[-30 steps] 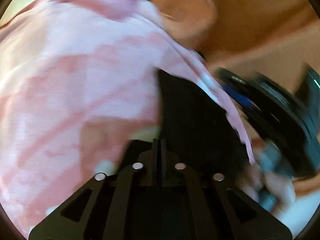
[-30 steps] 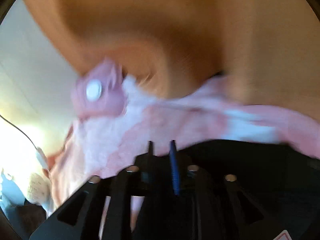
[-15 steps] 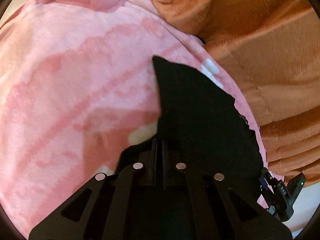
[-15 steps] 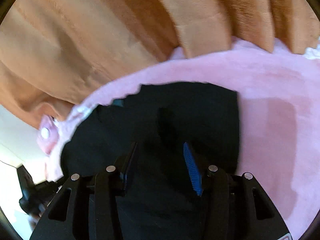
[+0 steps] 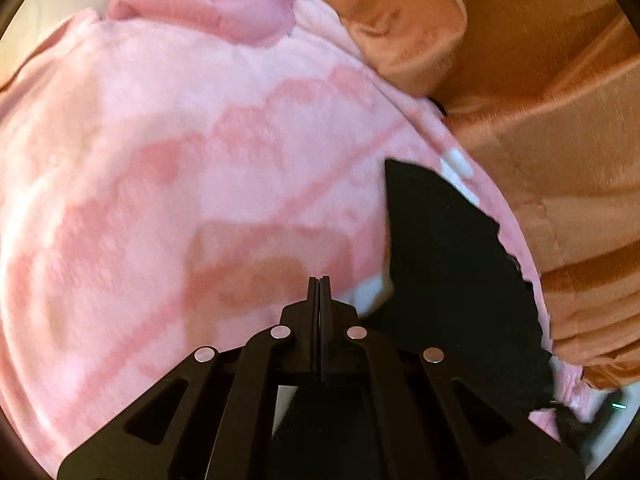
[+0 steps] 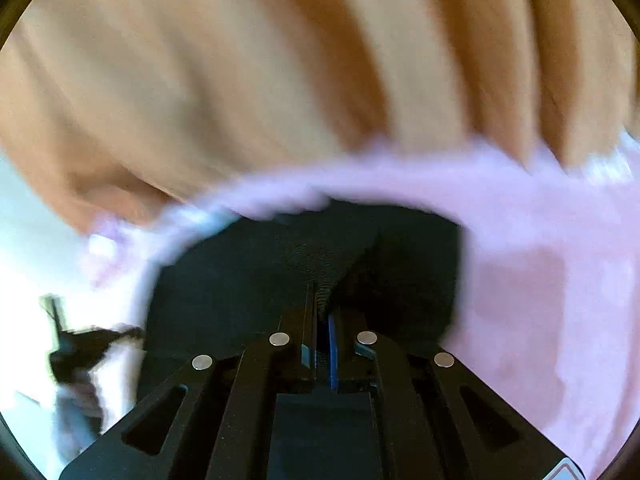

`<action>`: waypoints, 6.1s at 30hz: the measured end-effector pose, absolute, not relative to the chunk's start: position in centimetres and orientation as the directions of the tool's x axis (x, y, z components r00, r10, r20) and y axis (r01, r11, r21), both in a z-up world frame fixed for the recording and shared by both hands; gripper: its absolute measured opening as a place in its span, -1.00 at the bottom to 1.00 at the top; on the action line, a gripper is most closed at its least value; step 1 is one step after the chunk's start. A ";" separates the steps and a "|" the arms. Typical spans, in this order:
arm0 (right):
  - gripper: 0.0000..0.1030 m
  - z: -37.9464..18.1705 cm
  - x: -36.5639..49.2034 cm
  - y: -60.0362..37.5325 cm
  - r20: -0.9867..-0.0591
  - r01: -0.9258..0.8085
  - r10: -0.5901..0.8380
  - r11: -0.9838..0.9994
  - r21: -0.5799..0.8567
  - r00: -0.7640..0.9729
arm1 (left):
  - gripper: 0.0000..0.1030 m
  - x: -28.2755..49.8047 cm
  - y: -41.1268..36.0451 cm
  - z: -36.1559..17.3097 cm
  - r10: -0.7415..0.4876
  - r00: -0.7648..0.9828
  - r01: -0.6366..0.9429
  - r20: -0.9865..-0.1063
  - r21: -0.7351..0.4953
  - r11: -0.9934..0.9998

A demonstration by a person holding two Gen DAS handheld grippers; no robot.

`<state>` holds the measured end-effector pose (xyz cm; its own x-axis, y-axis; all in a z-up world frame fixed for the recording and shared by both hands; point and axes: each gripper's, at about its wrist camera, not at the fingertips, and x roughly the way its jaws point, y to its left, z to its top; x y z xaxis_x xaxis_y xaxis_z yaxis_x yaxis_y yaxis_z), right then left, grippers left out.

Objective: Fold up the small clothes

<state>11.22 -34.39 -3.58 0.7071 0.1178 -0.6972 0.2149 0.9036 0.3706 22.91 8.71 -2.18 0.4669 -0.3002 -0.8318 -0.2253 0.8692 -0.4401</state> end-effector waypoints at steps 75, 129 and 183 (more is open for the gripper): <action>-0.91 -12.2 -16.4 -29.1 -0.764 0.406 0.064 0.817 0.410 0.642 | -0.92 -3.5 13.9 -2.1 -0.395 0.358 0.000 -0.846 -0.423 0.906; -0.91 -11.8 -16.0 -27.7 -0.772 0.288 0.190 0.853 0.436 0.607 | -0.95 -6.2 14.9 -3.6 -0.459 0.361 -0.062 -0.812 -0.512 0.857; -0.46 -4.5 7.4 -41.7 -0.598 0.374 -0.027 0.803 0.465 0.801 | -0.20 21.6 8.0 -1.3 -0.197 0.514 -0.123 -0.835 -0.298 0.946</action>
<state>7.43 -41.68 -4.50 0.8011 -0.0267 -0.5979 0.3736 0.8029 0.4646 21.62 8.02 -1.34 0.5140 -0.1965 -0.8349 -0.1229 0.9465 -0.2985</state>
